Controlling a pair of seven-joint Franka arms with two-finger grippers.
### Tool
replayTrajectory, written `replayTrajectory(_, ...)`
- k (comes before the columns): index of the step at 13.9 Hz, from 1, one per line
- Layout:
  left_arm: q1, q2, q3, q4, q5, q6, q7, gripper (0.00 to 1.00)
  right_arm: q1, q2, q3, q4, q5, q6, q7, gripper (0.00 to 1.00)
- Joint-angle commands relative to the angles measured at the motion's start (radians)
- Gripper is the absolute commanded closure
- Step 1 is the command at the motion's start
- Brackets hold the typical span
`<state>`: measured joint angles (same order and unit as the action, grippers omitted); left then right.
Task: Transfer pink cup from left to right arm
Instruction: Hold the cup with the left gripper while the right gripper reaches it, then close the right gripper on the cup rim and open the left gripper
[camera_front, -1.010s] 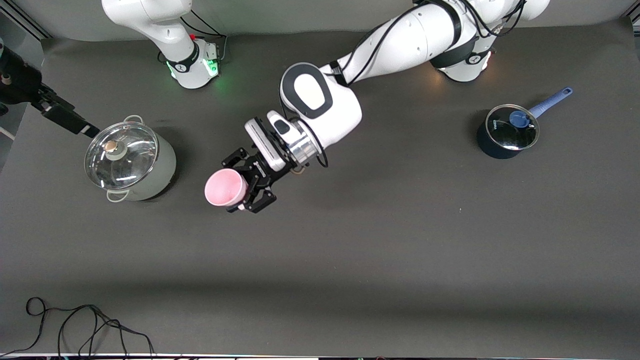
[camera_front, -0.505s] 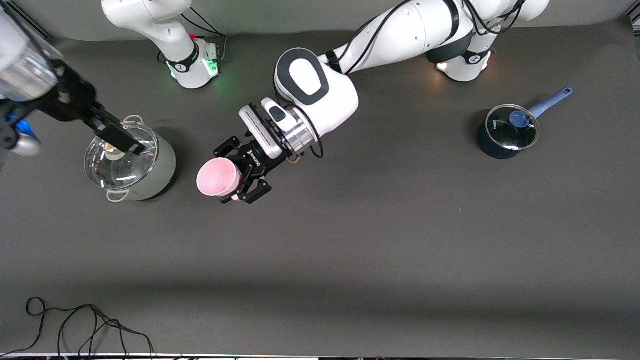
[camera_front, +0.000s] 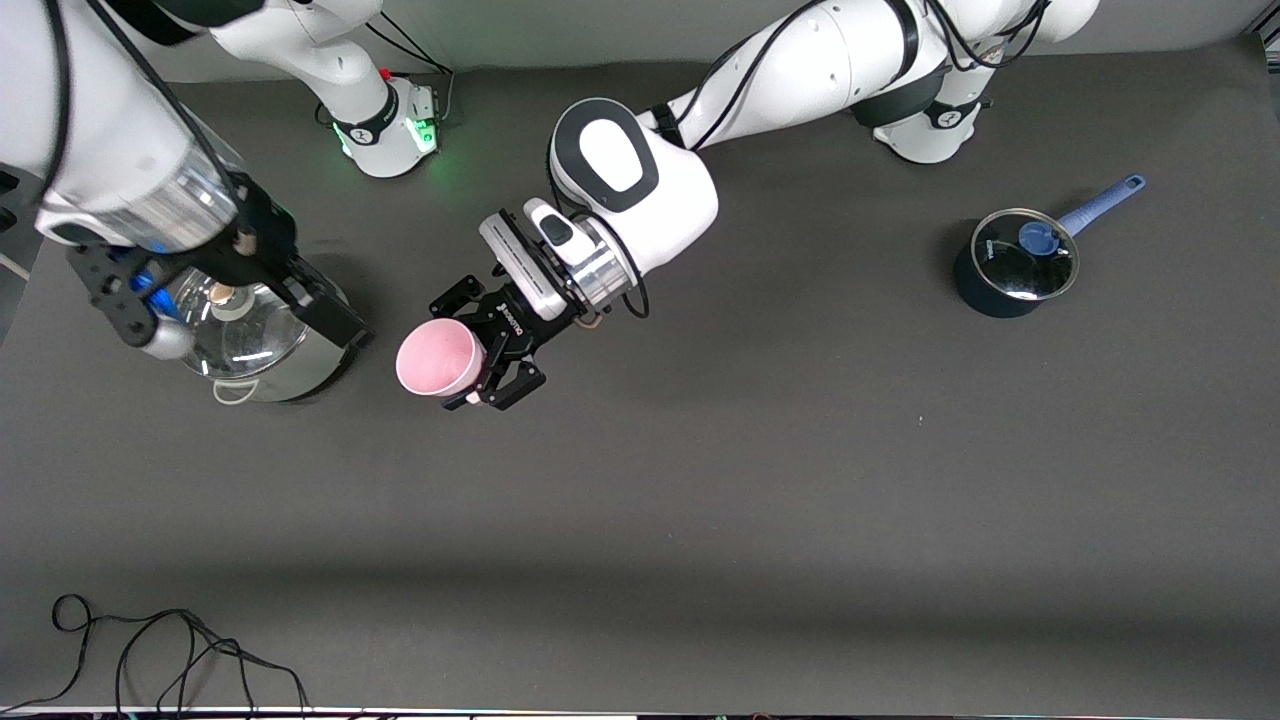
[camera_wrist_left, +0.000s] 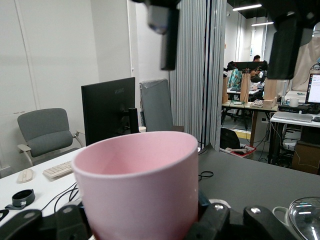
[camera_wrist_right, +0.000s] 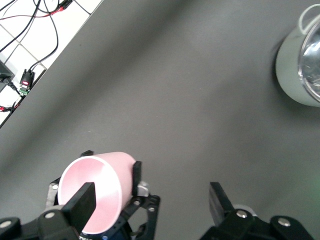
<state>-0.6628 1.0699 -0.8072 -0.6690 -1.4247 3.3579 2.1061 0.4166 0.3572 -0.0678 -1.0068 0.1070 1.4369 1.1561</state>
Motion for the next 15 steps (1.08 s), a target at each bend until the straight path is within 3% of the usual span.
replayTrajectory(1, -0.02, -0.007, 0.017, 0.017, 0.003, 0.023, -0.02, 1.0, 0.01, 0.04, 0.026, 0.076, 0.013, -0.015, 0.031, 0.0)
replayTrajectory(6, -0.021, -0.005, 0.031, 0.016, 0.003, 0.023, -0.021, 1.0, 0.01, 0.061, 0.062, 0.065, 0.023, -0.016, 0.031, 0.0)
replayTrajectory(15, -0.021, -0.007, 0.031, 0.016, 0.003, 0.023, -0.04, 1.0, -0.001, 0.092, 0.054, 0.019, 0.036, -0.016, -0.004, 0.01)
